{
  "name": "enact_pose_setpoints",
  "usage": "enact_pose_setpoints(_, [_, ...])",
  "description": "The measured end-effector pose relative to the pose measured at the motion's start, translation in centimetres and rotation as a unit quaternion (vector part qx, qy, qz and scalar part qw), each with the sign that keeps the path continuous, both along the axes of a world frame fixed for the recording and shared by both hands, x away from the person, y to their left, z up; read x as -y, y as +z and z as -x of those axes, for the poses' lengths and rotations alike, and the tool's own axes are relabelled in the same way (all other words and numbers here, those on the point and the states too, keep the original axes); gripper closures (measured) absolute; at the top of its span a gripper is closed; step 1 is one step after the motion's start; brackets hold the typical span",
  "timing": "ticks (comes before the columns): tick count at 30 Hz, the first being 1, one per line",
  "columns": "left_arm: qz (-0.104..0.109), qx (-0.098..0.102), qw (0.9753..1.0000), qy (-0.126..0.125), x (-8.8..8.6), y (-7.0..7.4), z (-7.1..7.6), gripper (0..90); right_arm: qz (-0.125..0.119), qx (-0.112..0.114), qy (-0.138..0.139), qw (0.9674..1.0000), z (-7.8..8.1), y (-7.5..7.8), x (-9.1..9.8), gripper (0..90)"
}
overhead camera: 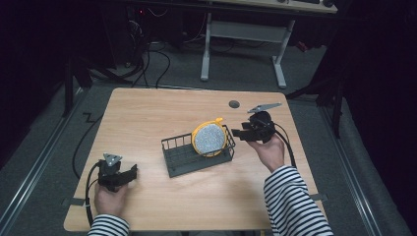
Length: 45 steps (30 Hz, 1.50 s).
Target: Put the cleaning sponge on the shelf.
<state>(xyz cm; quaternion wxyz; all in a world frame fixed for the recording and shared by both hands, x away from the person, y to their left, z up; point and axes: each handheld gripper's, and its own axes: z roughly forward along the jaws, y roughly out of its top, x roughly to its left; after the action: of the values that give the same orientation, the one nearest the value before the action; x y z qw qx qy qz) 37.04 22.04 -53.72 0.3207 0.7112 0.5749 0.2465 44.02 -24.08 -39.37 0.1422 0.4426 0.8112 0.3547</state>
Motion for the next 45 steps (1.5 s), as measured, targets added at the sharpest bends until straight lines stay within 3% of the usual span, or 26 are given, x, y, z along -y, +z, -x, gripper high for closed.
enact_pose_setpoints(3, [0.0,0.0,1.0,0.0,0.0,0.0,0.0,26.6,-0.009,0.01,-0.013,0.9998,0.7,0.2,1.3,46.3])
enact_pose_setpoints(13, [0.0,-0.001,1.0,-0.001,0.0,0.0,0.0,26.6,-0.029,0.005,-0.062,0.9976,2.7,-1.0,5.3,47.1])
enact_pose_setpoints(24, [-0.001,0.0,1.0,-0.001,0.0,0.0,0.0,26.6,-0.026,0.006,-0.087,0.9958,4.9,-2.8,7.6,47.5])
enact_pose_setpoints(27, [-0.001,0.0,1.0,-0.001,0.0,0.0,0.0,26.6,-0.036,0.001,-0.094,0.9949,5.5,-3.4,8.3,47.2])
enact_pose_setpoints(37, [0.0,0.0,1.0,-0.001,0.0,0.0,0.0,26.7,-0.052,-0.007,-0.107,0.9928,7.0,-6.6,9.0,47.3])
enact_pose_setpoints(42, [0.0,0.0,1.0,0.0,0.0,0.0,0.0,26.7,-0.045,-0.017,-0.119,0.9917,7.9,-9.5,9.1,46.0])
enact_pose_setpoints(45, [0.0,0.0,1.0,0.0,0.0,0.0,0.0,26.7,-0.032,-0.008,-0.134,0.9905,8.4,-11.3,8.8,45.1])
